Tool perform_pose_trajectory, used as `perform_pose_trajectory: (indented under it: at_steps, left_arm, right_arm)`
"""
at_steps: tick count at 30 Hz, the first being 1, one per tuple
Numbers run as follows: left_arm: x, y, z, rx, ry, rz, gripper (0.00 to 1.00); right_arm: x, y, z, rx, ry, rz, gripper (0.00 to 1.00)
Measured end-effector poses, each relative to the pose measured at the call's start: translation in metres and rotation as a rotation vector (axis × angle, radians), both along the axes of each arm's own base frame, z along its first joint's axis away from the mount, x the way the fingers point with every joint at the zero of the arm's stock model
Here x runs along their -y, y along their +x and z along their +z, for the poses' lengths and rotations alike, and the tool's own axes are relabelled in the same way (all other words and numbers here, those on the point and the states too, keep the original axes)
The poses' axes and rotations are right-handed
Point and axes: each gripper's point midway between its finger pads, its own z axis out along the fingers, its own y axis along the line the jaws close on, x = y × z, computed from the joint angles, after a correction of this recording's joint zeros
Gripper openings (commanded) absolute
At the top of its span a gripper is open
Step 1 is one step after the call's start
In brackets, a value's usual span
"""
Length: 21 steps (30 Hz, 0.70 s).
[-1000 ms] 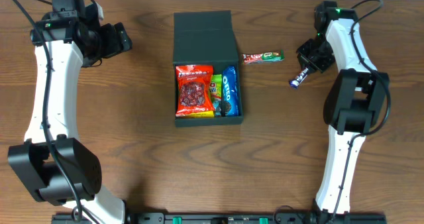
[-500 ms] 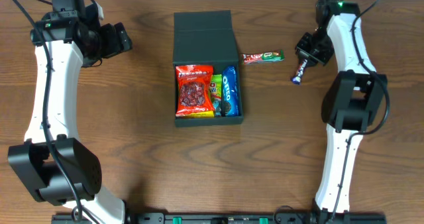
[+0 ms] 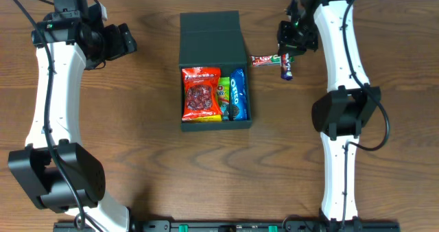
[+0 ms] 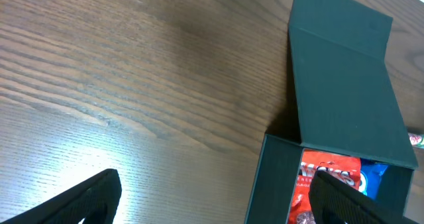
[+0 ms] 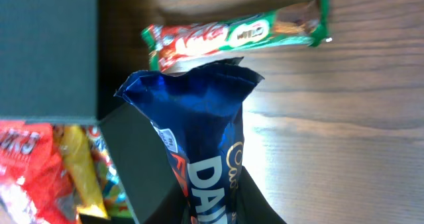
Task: Pack container
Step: 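Lift the Cadbury bar and insert it upright into the box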
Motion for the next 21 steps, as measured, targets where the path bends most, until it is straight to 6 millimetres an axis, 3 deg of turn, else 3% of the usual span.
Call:
perform_pose_trajectory:
  at_steps: [3,6,12,15,21]
  left_arm:
    - [0.0,0.0,0.0,0.0,0.0,0.0,0.92]
    - [0.0,0.0,0.0,0.0,0.0,0.0,0.92]
    - [0.0,0.0,0.0,-0.001,0.001,-0.002,0.92]
    - [0.0,0.0,0.0,-0.002,0.001,-0.002,0.92]
    - [0.0,-0.001,0.0,-0.002,0.001,-0.003,0.92]
  right_arm:
    - [-0.005,-0.005,0.011,0.015,0.003,0.031,0.02]
    - [-0.012,-0.011,0.042,0.087,-0.022,0.078,0.01]
    - [-0.017,-0.051,0.089,0.168,-0.045,0.144,0.01]
    - [-0.008,-0.071,0.092,0.191,-0.062,0.156,0.02]
    - [-0.001,-0.101,0.08,0.197,-0.078,0.165,0.01]
